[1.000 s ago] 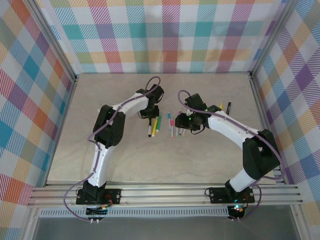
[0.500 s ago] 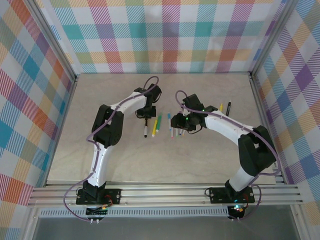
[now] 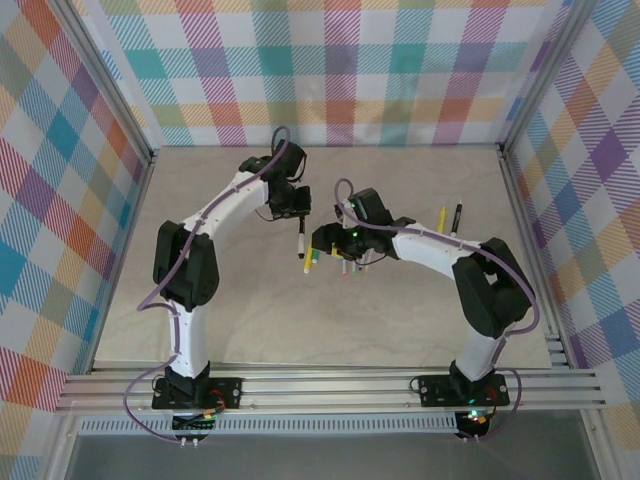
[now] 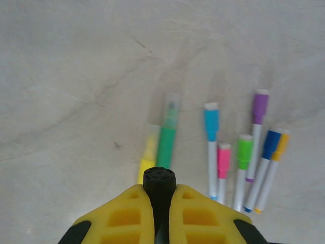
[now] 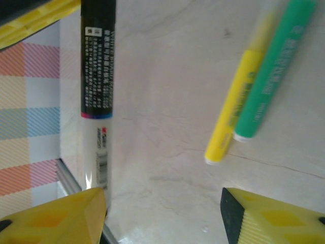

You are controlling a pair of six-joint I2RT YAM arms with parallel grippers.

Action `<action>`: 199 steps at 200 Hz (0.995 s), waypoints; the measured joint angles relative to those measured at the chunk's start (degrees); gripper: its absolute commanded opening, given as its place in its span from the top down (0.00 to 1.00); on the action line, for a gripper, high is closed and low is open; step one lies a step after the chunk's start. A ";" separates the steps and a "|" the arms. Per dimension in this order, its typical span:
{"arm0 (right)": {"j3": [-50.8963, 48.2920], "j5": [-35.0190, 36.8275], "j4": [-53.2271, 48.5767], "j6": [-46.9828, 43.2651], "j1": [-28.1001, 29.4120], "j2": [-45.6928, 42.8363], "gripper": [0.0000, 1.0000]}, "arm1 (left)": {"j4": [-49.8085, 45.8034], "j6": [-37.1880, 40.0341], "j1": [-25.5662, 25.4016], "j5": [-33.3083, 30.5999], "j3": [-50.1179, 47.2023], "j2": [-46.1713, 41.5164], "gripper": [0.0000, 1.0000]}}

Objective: Open the pen caps

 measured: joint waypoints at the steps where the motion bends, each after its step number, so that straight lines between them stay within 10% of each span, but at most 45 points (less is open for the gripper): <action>1: 0.00 0.00 0.00 0.00 0.00 0.00 0.36 | 0.00 0.00 0.00 0.00 0.00 0.00 1.00; 50: 3.19 -3.69 5.14 2.36 1.33 3.85 0.38 | 1.29 -1.97 -0.37 4.28 -1.84 -0.39 1.00; 69: 4.48 -4.42 6.69 3.26 1.81 5.07 0.55 | 1.95 -2.45 -0.52 5.14 -1.86 -0.39 1.00; 91: 5.09 -4.68 7.45 4.11 1.90 6.54 1.00 | 2.27 -2.80 -0.61 5.49 -1.86 -0.42 1.00; 110: 5.07 -5.29 7.72 5.03 1.44 7.80 1.00 | 2.51 -2.82 -0.48 5.07 -1.95 -0.74 1.00; 131: 4.83 -5.88 8.46 5.29 1.64 7.80 1.00 | 2.56 -3.02 -0.48 4.68 -2.51 -1.01 0.63; 147: 3.96 -6.32 9.81 5.40 1.60 7.45 1.00 | 2.89 -3.54 -0.44 3.98 -3.93 -1.70 0.53; 199: 1.97 -8.28 11.85 4.52 2.01 5.29 1.00 | 4.85 -5.18 -0.74 4.13 -7.21 -2.54 0.62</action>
